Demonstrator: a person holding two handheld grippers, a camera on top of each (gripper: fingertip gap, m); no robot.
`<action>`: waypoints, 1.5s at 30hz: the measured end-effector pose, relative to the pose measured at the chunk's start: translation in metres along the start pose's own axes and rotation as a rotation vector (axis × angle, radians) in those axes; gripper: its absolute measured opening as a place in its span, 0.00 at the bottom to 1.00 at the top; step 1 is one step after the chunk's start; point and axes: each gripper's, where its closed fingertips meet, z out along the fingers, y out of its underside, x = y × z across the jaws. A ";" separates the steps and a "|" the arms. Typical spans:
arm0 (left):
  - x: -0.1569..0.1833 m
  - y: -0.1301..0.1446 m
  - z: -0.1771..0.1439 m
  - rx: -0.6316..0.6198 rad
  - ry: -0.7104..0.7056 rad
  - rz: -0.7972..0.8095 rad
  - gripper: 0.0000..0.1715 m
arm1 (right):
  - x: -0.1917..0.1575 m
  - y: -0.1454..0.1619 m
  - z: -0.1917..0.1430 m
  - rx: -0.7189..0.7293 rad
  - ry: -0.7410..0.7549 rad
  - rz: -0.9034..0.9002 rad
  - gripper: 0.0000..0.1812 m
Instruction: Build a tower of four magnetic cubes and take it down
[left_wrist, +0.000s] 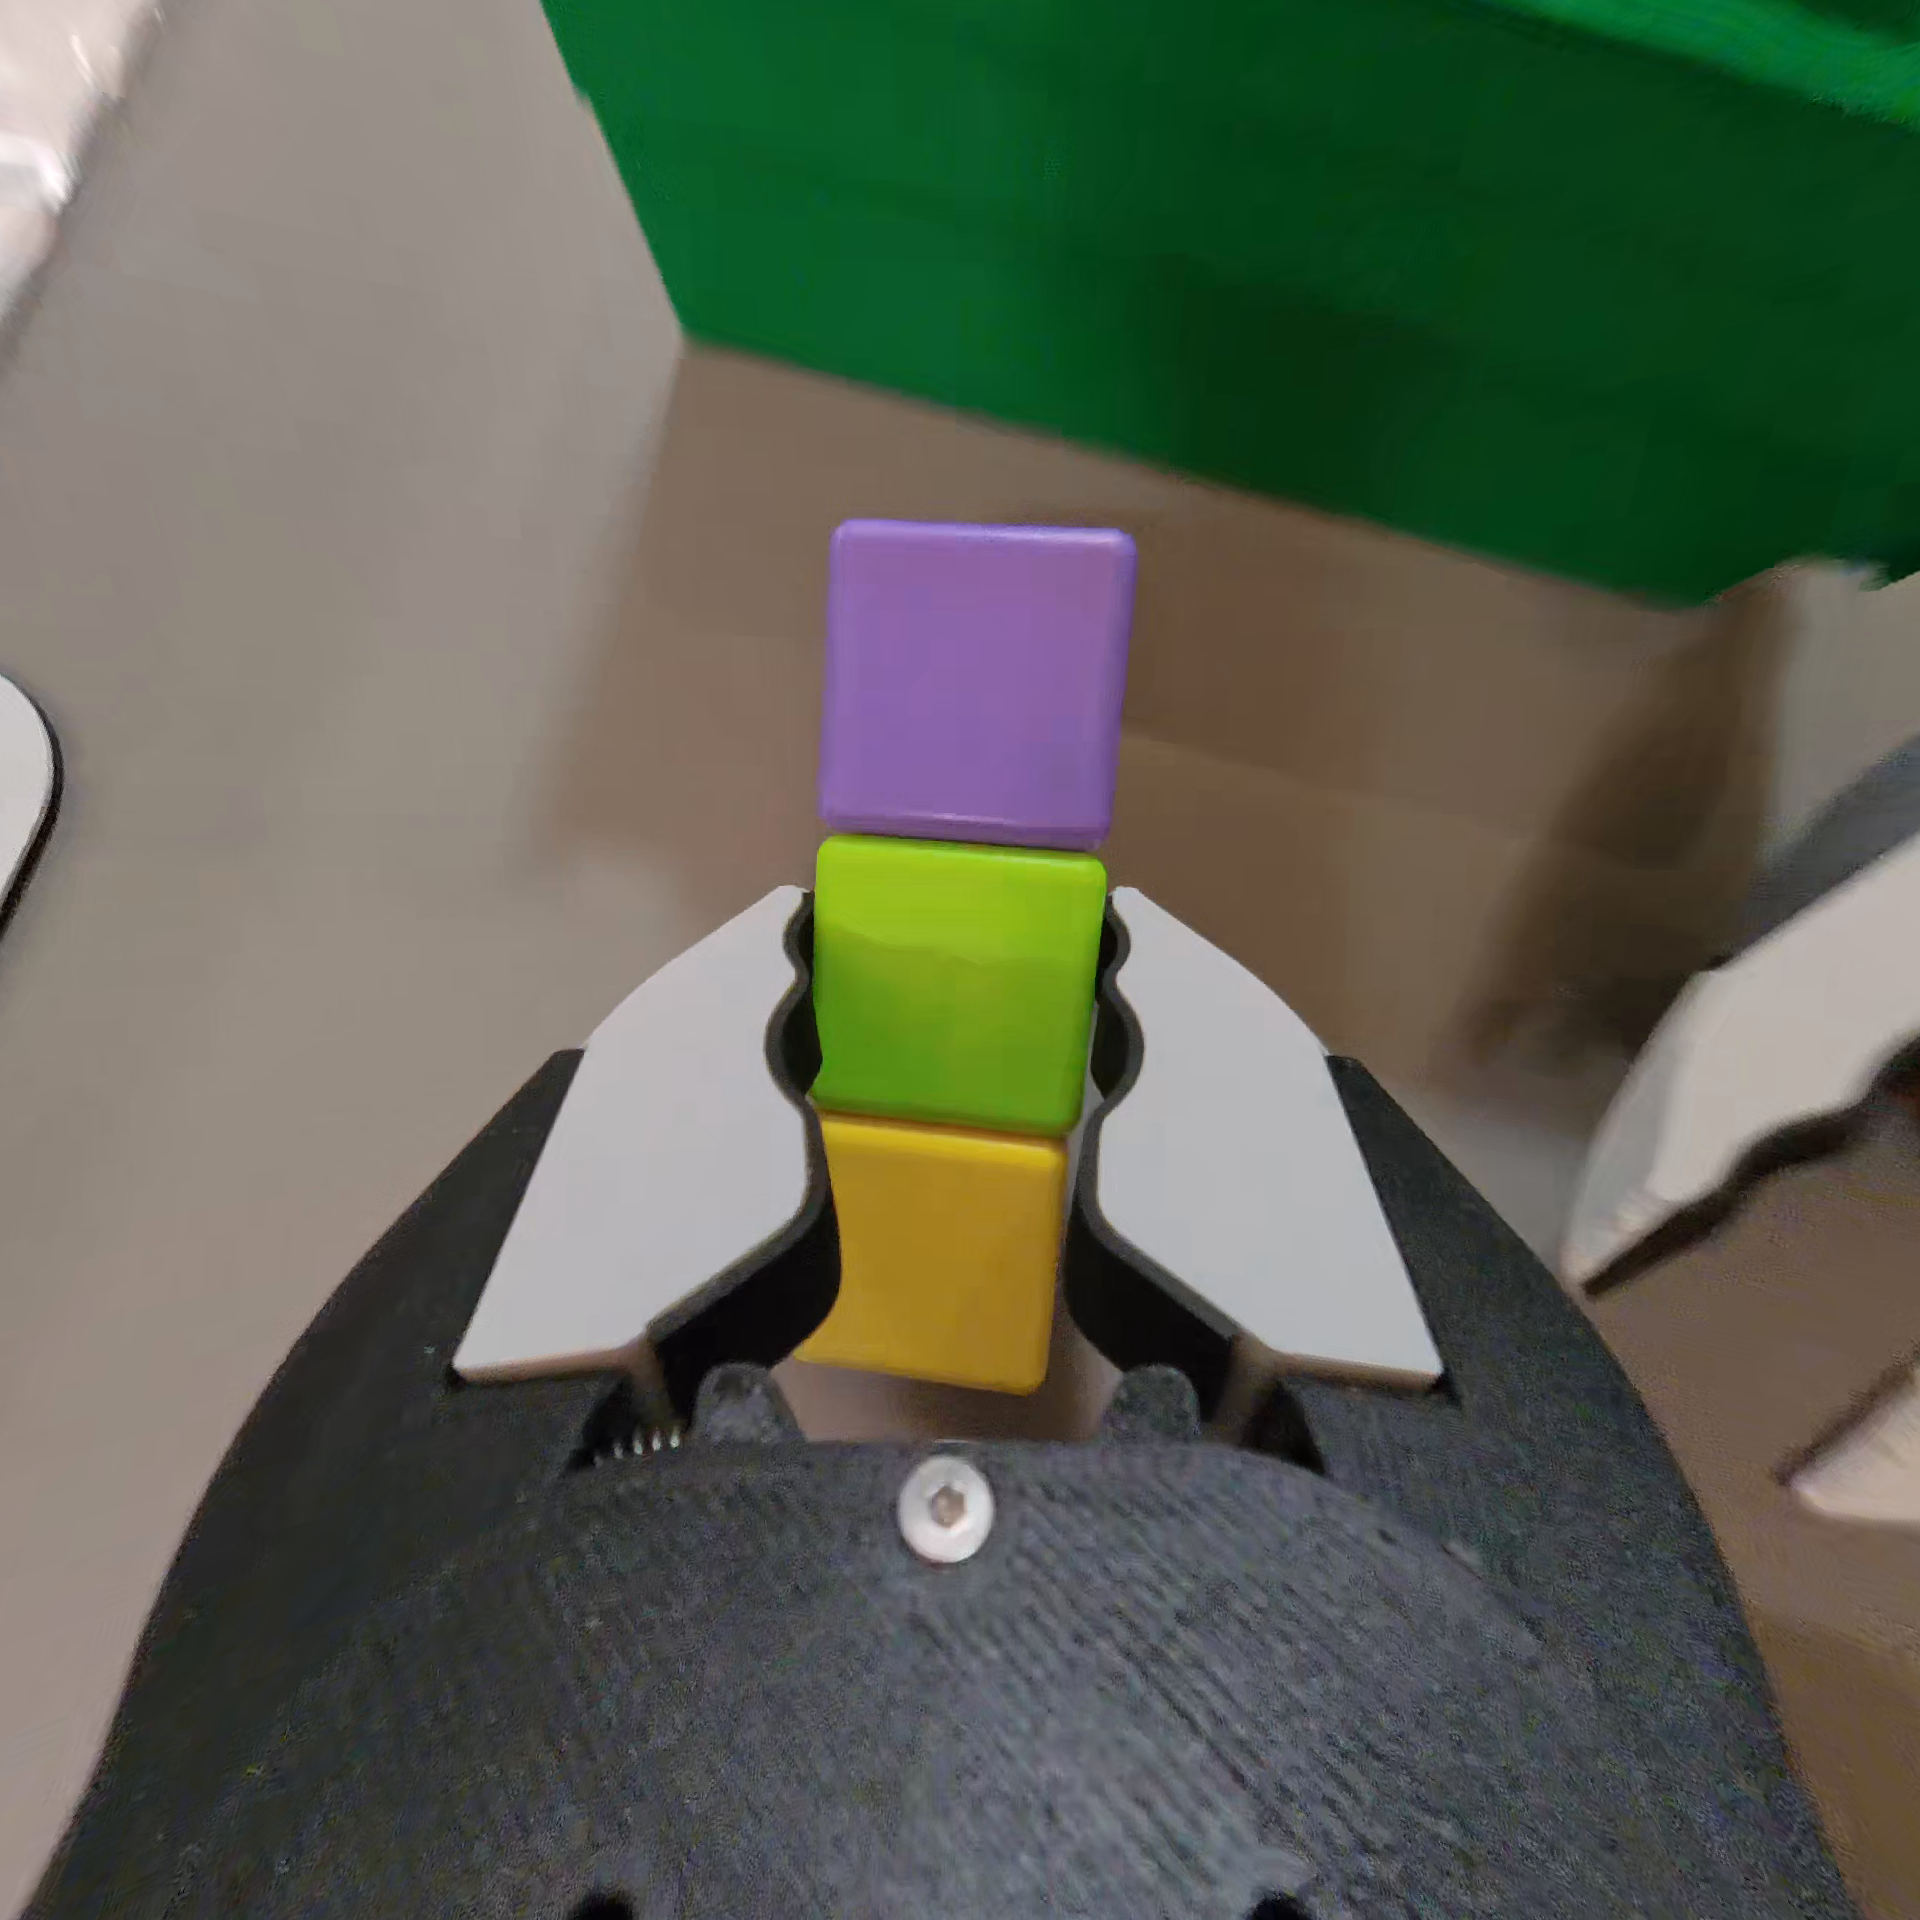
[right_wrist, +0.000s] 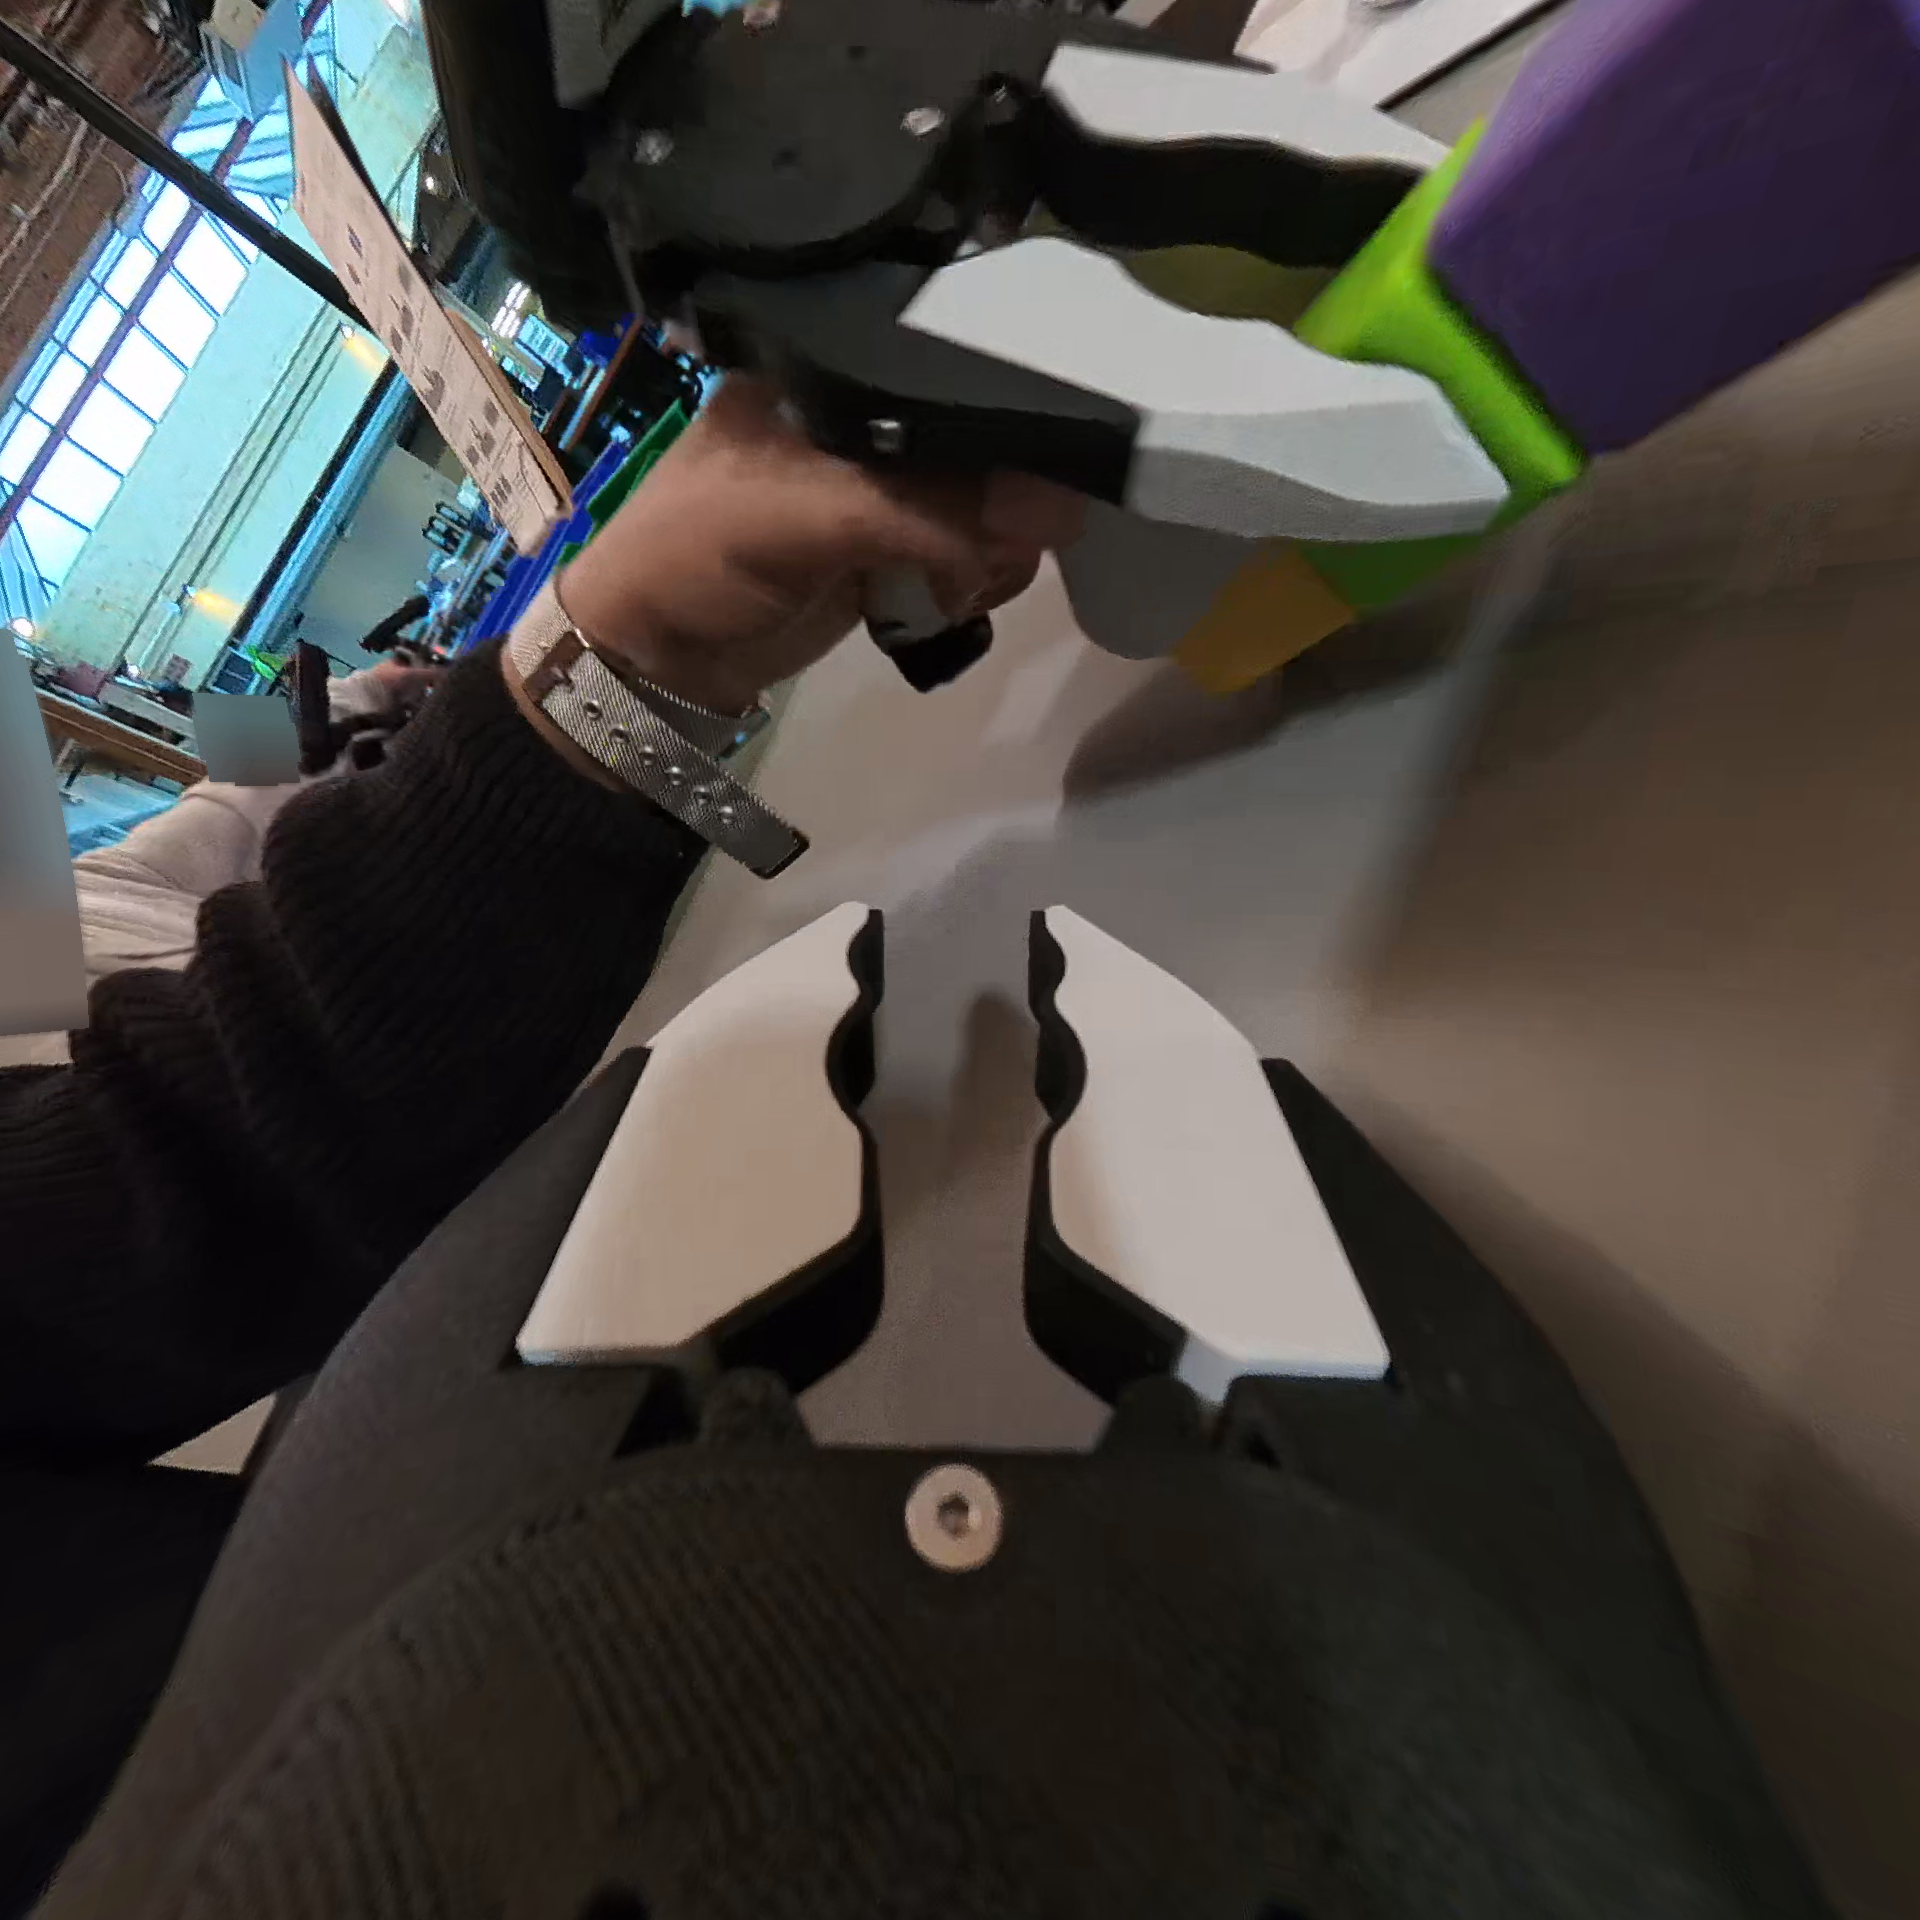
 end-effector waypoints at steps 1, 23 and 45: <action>0.005 -0.005 -0.010 0.111 0.039 -0.021 0.29 | -0.002 0.001 0.001 -0.005 0.000 -0.016 0.15; 0.026 0.056 -0.098 0.537 0.134 -0.234 0.29 | -0.016 -0.005 0.031 -0.048 -0.121 0.034 0.14; 0.065 0.057 -0.084 0.433 0.164 -0.020 0.29 | -0.021 -0.046 0.013 0.189 0.036 -0.234 0.00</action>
